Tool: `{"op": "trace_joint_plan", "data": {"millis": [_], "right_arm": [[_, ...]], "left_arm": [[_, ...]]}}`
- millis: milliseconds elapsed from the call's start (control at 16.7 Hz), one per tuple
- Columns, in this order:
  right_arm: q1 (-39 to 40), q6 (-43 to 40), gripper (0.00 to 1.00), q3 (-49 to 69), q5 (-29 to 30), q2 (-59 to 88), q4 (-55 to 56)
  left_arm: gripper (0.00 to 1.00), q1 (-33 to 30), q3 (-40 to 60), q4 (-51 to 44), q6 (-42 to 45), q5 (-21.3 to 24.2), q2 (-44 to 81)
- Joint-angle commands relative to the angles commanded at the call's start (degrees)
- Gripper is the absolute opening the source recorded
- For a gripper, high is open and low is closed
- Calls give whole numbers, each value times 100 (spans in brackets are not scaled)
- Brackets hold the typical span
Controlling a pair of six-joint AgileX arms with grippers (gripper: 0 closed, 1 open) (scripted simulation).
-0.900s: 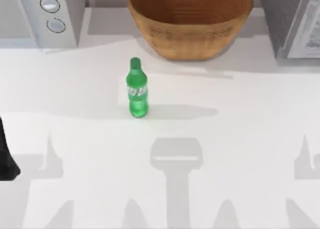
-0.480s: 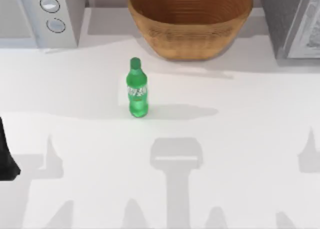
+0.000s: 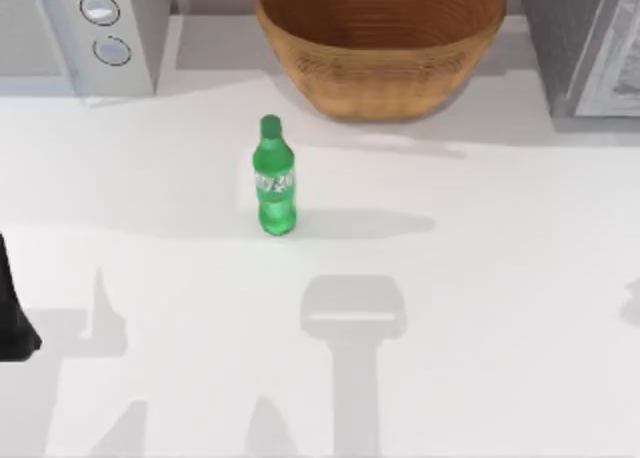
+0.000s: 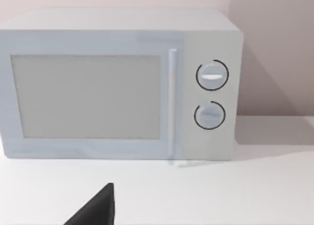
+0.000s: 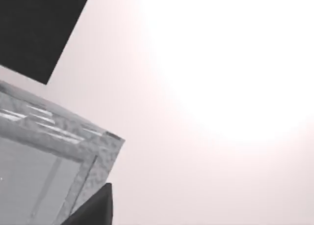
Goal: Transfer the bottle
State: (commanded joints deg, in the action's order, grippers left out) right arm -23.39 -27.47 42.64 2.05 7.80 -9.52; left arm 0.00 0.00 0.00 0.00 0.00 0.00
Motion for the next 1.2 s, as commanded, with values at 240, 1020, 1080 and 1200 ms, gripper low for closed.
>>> {"op": "trace_joint_plan", "data": {"millis": [240, 1020, 1080, 1200], "right_arm": [[-1354, -1712, 100, 2675, 59, 487, -563], [-6573, -8564, 100, 12644, 92, 2271, -2771], [-6966, -9084, 100, 13392, 82, 2385, -2938], [-7717, -10066, 100, 14821, 63, 2590, -3256]], "left_arm": [[100, 0, 0, 0, 0, 0, 0], [100, 0, 0, 0, 0, 0, 0], [100, 0, 0, 0, 0, 0, 0], [100, 0, 0, 0, 0, 0, 0]]}}
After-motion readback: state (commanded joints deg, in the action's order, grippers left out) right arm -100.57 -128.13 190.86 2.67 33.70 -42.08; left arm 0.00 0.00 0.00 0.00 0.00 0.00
